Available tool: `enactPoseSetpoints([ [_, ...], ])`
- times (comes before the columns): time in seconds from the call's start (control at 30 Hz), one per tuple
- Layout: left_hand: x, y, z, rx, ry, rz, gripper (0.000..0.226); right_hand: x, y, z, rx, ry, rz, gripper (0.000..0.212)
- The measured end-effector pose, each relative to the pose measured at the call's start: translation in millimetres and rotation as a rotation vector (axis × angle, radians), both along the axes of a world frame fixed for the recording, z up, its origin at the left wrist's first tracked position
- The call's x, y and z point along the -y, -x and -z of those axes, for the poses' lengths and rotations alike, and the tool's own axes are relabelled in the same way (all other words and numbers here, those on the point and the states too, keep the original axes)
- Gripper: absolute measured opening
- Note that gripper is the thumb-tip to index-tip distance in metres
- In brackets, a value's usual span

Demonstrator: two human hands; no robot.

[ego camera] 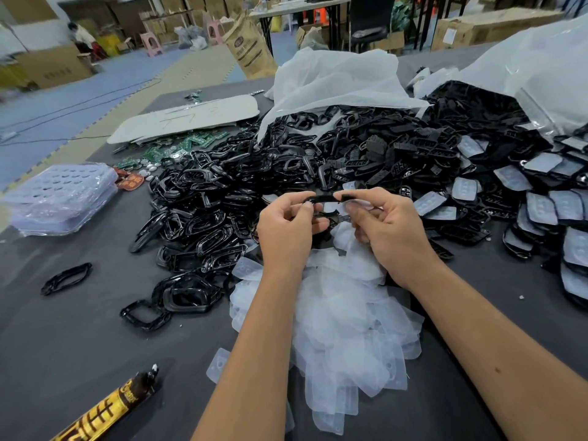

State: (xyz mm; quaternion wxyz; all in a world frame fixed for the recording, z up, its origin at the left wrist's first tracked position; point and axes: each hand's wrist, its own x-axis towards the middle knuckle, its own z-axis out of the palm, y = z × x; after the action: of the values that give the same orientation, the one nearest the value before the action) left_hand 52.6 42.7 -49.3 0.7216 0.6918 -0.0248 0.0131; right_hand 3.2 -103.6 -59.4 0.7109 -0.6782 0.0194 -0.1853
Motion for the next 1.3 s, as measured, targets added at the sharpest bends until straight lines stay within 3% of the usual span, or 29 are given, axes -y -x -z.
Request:
enactPoseSetpoints([
  [0.27, 1, 3, 0, 0.048, -0.053, 0.106, 0.026, -3, 4, -5, 0.073, 0.444, 0.202, 0.017],
  [0.53, 1, 3, 1, 0.082, -0.066, 0.183, 0.012, -7, 6, -6, 0.135, 0.638, 0.334, 0.014],
  [0.7, 0, 2, 1, 0.033, -0.001, 0.167, 0.014, -7, 6, -7, 0.150, 0.502, 0.471, 0.006],
  [0.83, -1, 1, -1, -0.029, 0.134, 0.138, 0.016, 3, -1, -7, -0.012, -0.051, 0.397, 0.030],
  [0.9, -2, 1, -1, -0.055, 0.196, 0.135, 0.015, 5, -2, -6, -0.077, 0.007, 0.316, 0.029],
  [1.03, -3, 0, -2, -0.056, 0.238, 0.145, 0.011, 0, 0, -5, -0.102, 0.322, 0.176, 0.025],
  [1.3, -3, 2, -2, -0.022, 0.215, 0.187, 0.010, 0, 0, -4, -0.082, 0.255, 0.186, 0.024],
])
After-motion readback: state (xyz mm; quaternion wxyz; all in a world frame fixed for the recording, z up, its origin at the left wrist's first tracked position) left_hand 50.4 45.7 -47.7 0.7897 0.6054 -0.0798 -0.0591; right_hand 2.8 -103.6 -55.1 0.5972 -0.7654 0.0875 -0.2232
